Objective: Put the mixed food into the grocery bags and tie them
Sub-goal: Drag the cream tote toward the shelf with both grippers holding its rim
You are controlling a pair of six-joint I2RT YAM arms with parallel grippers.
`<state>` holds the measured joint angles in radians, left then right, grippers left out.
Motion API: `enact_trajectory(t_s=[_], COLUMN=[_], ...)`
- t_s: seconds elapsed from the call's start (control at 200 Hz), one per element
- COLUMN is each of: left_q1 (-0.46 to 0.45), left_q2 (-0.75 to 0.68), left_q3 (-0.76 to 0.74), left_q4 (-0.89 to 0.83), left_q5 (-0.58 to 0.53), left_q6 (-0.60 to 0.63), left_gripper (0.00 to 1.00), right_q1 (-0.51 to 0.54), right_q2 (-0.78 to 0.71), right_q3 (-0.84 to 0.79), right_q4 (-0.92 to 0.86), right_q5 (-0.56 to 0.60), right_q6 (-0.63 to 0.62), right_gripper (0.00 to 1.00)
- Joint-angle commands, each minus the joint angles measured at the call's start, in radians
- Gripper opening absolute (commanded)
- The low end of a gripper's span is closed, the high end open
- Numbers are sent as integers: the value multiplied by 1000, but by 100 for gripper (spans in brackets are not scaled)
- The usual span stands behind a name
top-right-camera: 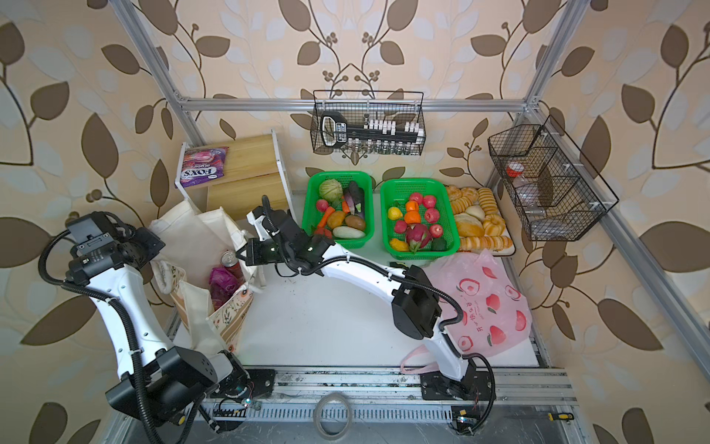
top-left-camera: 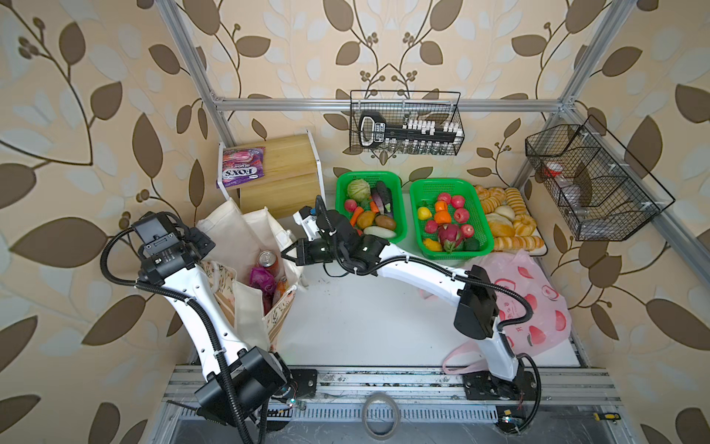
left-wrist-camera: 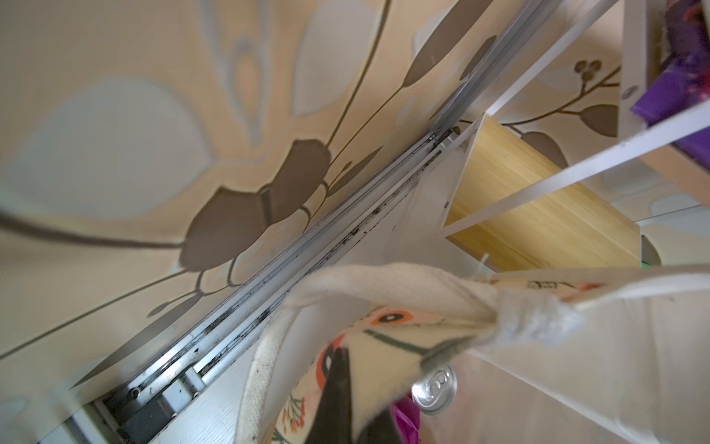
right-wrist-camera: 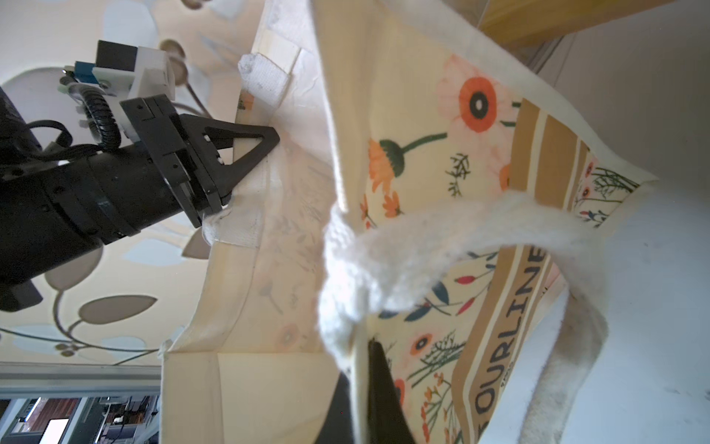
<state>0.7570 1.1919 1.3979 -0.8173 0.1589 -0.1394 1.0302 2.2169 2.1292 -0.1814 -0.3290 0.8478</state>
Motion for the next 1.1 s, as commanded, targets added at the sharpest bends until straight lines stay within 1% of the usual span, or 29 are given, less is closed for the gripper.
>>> enact_trajectory(t_s=[0.0,0.035,0.095,0.265,0.385,0.43,0.51,0.53,0.55,0.57,0.59,0.61,0.625,0.7,0.755,0.86,0.885,0.925,0.96,1.04,1.095], left_q1=[8,8,8,17,29,35,39,39,39,39,39,39,39,39,39,39,39,39,39,39,39], left_q2=[11,18,27,51,27,19,8,6,5,3,1,-2,-4,-17,-25,-34,-36,-42,-51,-77,-94], left_q3=[69,70,71,49,11,6,2,4,3,5,7,9,10,20,36,73,83,101,117,155,188], left_q4=[118,110,102,83,111,117,121,121,121,120,119,118,116,109,102,77,71,58,50,43,40], left_q5=[48,65,73,-33,-119,-142,-148,-147,-145,-140,-137,-135,-132,-122,-118,-96,-87,-65,-39,37,97], left_q6=[129,157,203,222,194,184,185,183,182,182,182,182,182,187,189,190,189,188,183,152,120], left_gripper=[0,0,0,0,0,6,6,6,8,10,15,22,24,26,34,34,37,44,53,62,71], right_q1=[26,32,40,46,47,47,47,47,47,47,46,45,45,41,37,23,21,13,5,-14,-29], right_q2=[40,69,98,121,132,138,142,142,142,141,137,137,133,119,106,73,64,42,21,-41,-94], right_q3=[189,232,262,268,288,293,295,297,298,298,296,296,296,293,290,267,257,239,223,178,138], right_q4=[93,83,85,115,116,118,117,116,115,113,111,108,105,93,90,80,78,72,68,42,14], right_q5=[3,8,28,84,49,25,-12,-26,-32,-38,-41,-44,-45,-51,-54,-58,-58,-58,-58,-52,-35], right_q6=[20,21,23,17,1,2,5,4,4,4,2,1,-2,-14,-19,-17,-19,-24,-33,-75,-122], right_gripper=[0,0,0,0,0,0,8,15,19,21,23,24,25,32,38,44,46,49,51,56,58])
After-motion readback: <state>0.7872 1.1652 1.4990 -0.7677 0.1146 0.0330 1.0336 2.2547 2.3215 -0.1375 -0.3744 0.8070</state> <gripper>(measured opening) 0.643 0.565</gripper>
